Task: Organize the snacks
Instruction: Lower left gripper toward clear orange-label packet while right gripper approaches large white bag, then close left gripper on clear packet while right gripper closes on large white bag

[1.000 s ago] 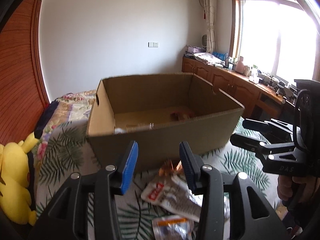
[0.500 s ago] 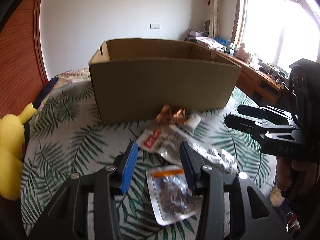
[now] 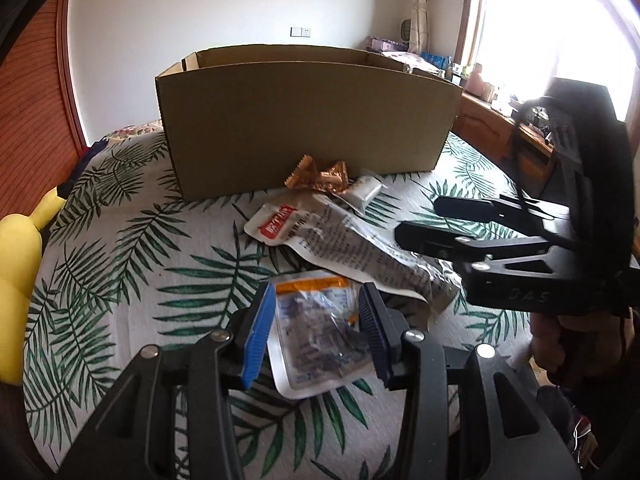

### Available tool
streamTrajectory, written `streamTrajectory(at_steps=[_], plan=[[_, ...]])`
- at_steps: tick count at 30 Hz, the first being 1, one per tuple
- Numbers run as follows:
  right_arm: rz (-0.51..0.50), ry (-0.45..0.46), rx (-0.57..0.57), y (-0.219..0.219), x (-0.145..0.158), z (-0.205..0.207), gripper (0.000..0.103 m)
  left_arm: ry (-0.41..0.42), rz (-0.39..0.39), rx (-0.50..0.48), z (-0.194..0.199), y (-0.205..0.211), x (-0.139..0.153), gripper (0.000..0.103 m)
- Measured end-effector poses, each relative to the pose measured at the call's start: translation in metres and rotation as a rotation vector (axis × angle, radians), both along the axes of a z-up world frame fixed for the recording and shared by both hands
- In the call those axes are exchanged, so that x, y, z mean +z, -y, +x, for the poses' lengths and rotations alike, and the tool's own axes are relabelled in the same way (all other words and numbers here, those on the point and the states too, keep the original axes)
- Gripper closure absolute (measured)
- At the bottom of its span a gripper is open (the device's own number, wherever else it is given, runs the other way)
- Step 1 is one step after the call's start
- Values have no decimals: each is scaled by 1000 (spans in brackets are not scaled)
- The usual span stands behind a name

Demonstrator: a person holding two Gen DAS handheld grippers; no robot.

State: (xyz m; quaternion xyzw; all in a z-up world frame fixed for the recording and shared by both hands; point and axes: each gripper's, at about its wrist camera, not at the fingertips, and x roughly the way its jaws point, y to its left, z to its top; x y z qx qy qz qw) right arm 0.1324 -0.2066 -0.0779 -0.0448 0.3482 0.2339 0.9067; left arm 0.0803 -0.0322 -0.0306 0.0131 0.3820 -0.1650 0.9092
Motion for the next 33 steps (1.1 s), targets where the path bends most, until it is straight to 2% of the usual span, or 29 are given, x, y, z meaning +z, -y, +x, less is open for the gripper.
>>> streamTrajectory(at_steps=[7,11,15,24,29,33], plan=[[-7,-6,-6,-5,-1,-1,33,-24,30,-5,-3,4,-5,60],[-24,6,-13,-8,-1,0,33,-38,60,14,1,4,-11,54],[-34,14,-6,-10,-3,-1,33,-55,36,20,4,2,-16,52],[-28,-3,-2,-10,-6,2,33,-57,57,15,2,3,-23,46],[-14,-22,-2,-8,-7,4,33,-64,37,18,4,-1,-26,42],[-15,-36,7,-9,-9,6,33,-53,71,27,5,0,-27,41]])
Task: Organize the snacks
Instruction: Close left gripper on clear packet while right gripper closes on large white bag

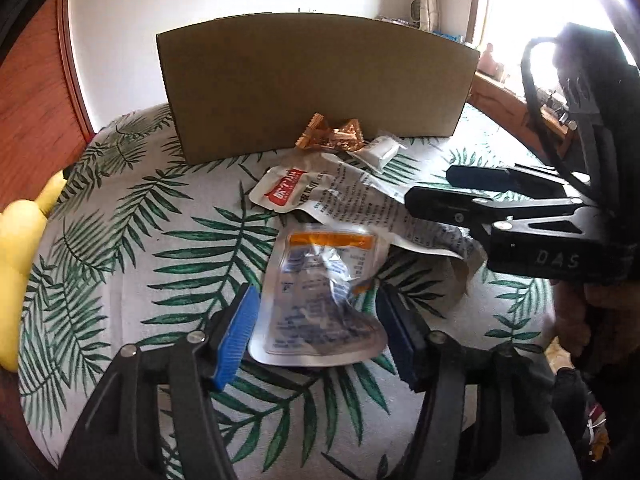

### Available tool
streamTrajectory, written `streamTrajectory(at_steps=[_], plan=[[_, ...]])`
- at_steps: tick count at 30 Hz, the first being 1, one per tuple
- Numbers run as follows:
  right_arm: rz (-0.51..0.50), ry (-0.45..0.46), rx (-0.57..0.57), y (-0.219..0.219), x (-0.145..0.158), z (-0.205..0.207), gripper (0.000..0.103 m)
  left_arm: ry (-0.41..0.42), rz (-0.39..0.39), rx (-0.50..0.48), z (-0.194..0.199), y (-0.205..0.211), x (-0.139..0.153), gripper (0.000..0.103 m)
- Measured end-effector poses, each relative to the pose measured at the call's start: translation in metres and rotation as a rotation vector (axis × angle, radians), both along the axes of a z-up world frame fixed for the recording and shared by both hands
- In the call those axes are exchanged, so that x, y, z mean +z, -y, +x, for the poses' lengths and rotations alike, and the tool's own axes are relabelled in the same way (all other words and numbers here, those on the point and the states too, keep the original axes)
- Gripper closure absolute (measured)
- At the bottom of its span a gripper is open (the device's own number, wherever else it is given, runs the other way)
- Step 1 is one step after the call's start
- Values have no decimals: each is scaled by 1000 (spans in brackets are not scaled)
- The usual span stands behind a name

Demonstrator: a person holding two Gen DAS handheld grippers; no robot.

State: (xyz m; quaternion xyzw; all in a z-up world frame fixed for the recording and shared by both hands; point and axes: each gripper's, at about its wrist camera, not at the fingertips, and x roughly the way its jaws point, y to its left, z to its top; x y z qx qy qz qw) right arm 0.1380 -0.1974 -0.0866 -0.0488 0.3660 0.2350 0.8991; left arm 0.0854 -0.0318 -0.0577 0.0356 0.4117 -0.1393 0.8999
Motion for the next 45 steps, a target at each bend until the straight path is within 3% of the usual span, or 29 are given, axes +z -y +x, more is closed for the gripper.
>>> streamTrajectory(at_steps=[6,11,16,20,29,35,45], plan=[[-14,-15,19,-3,-2,1,33,6,9,1,1,-3,-1,41],[-30,-15,22,-5,-3,1,33,0,-25,-11,0,-9,3,68],[-42,-16,28,-8,-4,1,33,4,-25,-9,-4,-12,6,71],[-67,-14,13,-10,-5,2,33,20,-52,5,-7,-20,14,79],[-95,-22,53,-17,-4,2,33,37,-76,18,-11,-30,19,80],[-92,-69,99,-27,-6,4,27,62,-101,36,-13,-41,29,80],[-200,-64,119,-48,-12,14,25,62,-114,44,-12,-45,32,80]])
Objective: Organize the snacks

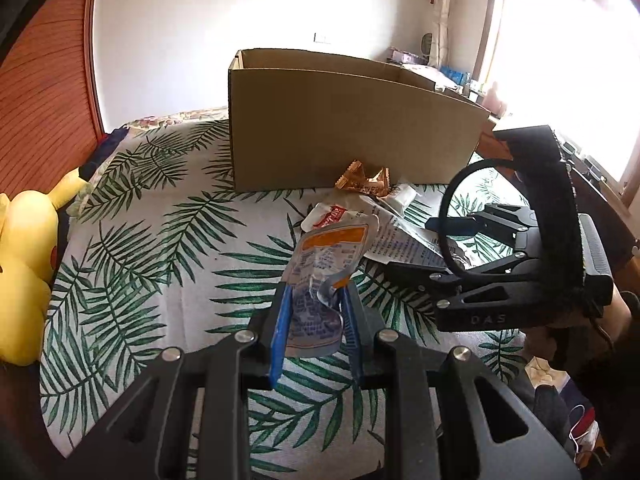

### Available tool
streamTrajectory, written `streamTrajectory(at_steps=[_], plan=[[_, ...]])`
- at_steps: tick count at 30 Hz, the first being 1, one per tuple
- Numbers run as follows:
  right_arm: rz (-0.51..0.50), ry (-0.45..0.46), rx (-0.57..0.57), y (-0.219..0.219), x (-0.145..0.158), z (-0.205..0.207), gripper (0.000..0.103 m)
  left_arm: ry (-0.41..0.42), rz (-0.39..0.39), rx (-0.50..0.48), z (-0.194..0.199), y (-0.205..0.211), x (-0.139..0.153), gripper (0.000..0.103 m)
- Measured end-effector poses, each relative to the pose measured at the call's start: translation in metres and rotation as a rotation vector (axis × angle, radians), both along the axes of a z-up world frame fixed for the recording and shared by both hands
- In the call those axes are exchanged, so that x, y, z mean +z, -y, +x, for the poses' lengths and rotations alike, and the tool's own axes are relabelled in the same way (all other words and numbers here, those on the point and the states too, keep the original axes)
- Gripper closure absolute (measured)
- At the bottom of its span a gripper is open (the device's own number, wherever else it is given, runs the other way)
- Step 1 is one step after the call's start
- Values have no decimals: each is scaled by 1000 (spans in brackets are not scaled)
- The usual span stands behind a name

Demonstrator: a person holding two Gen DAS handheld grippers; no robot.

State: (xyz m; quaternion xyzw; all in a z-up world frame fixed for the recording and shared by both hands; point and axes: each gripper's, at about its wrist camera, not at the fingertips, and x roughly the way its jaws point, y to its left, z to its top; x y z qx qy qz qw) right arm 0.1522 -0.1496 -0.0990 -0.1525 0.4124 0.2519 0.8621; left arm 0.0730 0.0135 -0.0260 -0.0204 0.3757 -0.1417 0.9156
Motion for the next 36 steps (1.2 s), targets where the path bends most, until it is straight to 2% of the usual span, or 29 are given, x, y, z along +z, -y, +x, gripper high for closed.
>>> streamTrajectory(at_steps=[8,12,14,16,18,19,27,36], plan=[[0,-13,20,1,0,3,18,-5,-7,-2,1,1,-2,80],[0,-12,33,-3,-1,3,20,-3,-13,3,0,-1,-1,80],[1,-16,64,-4,1,2,35,-4,-11,6,0,-2,-1,80],[-14,-18,73,-7,2,-1,36,-3,-12,7,0,-2,0,80],[1,-24,103,-9,4,-7,59,-1,-13,8,-1,-2,1,80],[6,-24,98,-9,5,-9,61,0,-15,8,-1,-2,1,80],[52,-13,92,-1,8,-24,61,5,-26,14,-2,-6,3,80],[111,19,105,14,29,-47,61,36,-45,5,-9,-4,14,80]])
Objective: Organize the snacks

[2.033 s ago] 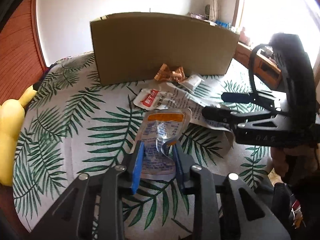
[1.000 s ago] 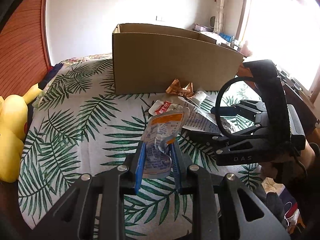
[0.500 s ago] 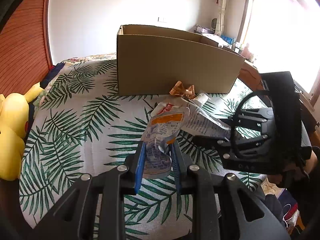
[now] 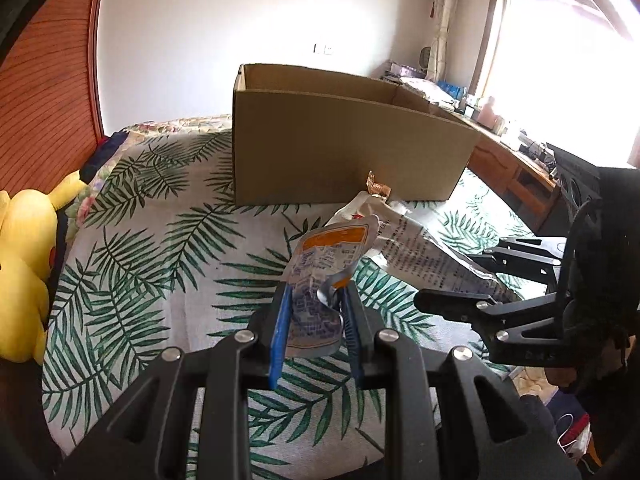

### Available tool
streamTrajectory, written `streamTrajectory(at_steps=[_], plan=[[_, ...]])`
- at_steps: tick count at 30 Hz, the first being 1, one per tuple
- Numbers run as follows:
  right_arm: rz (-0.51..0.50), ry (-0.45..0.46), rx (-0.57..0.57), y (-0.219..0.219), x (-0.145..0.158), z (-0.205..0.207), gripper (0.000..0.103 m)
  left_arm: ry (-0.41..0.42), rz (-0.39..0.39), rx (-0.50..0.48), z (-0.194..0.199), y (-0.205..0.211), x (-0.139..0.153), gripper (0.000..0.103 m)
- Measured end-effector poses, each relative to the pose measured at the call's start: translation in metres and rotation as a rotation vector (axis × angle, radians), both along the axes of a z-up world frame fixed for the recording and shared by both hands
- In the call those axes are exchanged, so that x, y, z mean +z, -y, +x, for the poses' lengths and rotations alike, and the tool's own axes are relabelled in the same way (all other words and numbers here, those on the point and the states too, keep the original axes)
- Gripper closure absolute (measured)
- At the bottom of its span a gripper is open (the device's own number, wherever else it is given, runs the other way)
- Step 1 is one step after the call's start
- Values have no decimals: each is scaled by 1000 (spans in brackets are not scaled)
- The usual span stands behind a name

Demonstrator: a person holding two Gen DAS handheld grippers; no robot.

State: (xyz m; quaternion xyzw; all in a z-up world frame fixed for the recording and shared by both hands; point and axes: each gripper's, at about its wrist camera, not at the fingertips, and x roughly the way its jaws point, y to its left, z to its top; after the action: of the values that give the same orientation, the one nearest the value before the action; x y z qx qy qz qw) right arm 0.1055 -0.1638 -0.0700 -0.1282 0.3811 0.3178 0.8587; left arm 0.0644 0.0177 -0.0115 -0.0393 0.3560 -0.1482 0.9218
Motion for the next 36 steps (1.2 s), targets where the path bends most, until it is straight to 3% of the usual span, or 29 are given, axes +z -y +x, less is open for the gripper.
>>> streamTrajectory(at_steps=[7,36], plan=[[57,14,-13,13,15,-7,60,31,-7,-6,-4,3,13,80],[115,123,-129,58,55,-14,59,135,-11,-52,-7,28,60,80]])
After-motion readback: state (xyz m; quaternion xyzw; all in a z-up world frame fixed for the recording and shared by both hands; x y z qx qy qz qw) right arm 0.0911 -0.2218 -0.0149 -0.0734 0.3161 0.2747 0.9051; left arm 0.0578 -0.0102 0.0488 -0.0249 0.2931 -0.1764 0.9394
